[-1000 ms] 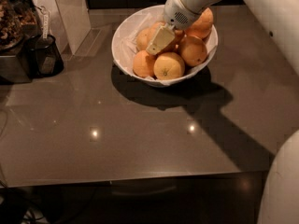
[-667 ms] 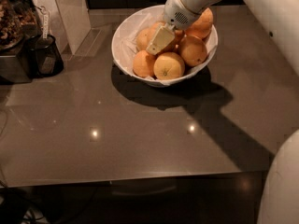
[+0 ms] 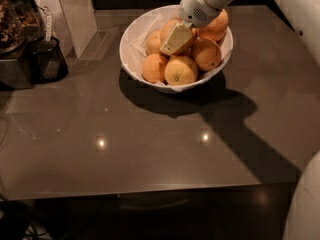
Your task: Pick orange from white bowl
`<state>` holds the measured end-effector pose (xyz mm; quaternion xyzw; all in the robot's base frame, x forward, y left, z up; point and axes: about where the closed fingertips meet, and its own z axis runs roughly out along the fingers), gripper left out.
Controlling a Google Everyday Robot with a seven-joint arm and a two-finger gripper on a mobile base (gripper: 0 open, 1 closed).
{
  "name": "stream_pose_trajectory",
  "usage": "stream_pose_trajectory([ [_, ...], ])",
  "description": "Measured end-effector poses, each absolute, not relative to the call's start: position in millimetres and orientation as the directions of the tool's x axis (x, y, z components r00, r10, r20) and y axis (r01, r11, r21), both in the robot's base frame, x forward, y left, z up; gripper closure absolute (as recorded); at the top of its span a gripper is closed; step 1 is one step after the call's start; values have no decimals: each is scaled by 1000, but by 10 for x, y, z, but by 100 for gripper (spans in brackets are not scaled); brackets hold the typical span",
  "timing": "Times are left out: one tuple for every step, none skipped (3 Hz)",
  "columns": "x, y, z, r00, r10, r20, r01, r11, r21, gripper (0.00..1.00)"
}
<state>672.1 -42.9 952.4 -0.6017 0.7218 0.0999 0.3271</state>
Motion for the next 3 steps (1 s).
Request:
stream_pose_trajectory([
  [6512, -483, 9855, 16, -754, -657, -940, 212, -266, 100],
  [6146, -584, 10149, 97, -674, -732, -946, 166, -277, 100],
  [5740, -719, 10293, 130, -565, -815, -952, 158, -262, 100],
])
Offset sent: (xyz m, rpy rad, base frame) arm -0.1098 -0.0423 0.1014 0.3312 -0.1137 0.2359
